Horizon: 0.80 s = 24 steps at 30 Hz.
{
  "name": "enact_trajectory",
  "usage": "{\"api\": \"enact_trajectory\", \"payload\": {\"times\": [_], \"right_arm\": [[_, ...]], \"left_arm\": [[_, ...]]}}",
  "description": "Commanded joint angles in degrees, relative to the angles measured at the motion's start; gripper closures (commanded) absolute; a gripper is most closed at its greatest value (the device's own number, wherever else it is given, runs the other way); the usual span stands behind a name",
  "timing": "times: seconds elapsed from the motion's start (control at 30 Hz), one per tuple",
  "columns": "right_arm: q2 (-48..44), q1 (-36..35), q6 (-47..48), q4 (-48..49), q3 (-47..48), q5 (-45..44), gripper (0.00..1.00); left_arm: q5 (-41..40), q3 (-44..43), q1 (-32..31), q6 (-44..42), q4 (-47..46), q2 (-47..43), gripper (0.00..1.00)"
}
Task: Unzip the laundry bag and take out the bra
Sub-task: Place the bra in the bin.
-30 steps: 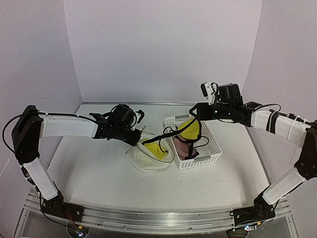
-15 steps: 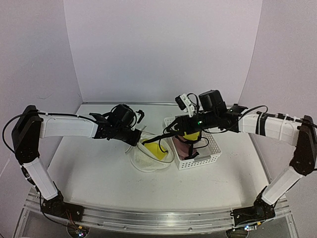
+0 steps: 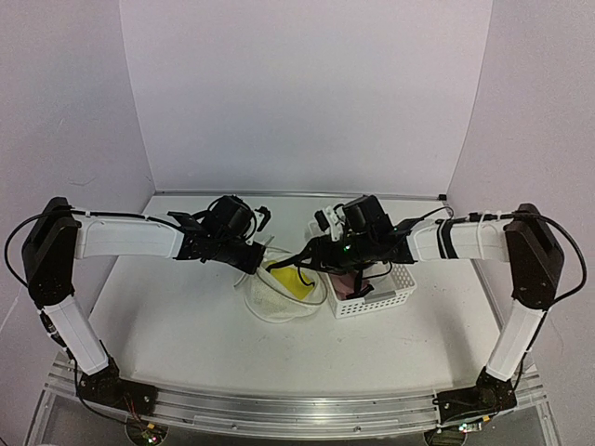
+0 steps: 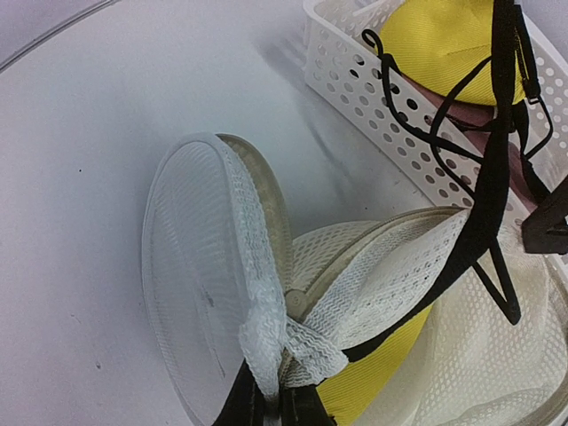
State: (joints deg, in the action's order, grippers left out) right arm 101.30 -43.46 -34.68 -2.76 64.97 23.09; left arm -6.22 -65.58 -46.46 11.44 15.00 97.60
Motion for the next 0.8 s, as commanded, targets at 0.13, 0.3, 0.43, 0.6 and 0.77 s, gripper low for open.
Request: {"api": "enact_trajectory", "payload": {"times": [0.13, 0.3, 0.43, 0.6, 0.77], "right_arm": [[4.80, -0.99, -8.11, 7.53, 2.31, -0.34, 0.43], [6.69, -1.01, -10.12, 9.60, 3.30, -1.28, 0.44], [8.68, -1.01, -12.17, 11.64, 4.47, -0.90, 0.45], [10.36, -1.01, -14.06, 13.55, 5.52, -1.25, 0.47], [11.58, -1.01, -14.53, 14.35, 6.99, -2.66, 0.54]], "left_arm": [[-0.37, -0.95, 0.14, 0.34, 0.11, -0.81, 1.00], [-0.22, -1.13, 0.14, 0.34, 0.10, -0.87, 1.00], [-0.15, -1.21, 0.14, 0.27, 0.07, -0.63, 1.00], [-0.23, -1.09, 0.14, 0.34, 0.09, -0.61, 1.00], [-0.20, -0.92, 0.14, 0.34, 0.13, -0.66, 1.00]]}}
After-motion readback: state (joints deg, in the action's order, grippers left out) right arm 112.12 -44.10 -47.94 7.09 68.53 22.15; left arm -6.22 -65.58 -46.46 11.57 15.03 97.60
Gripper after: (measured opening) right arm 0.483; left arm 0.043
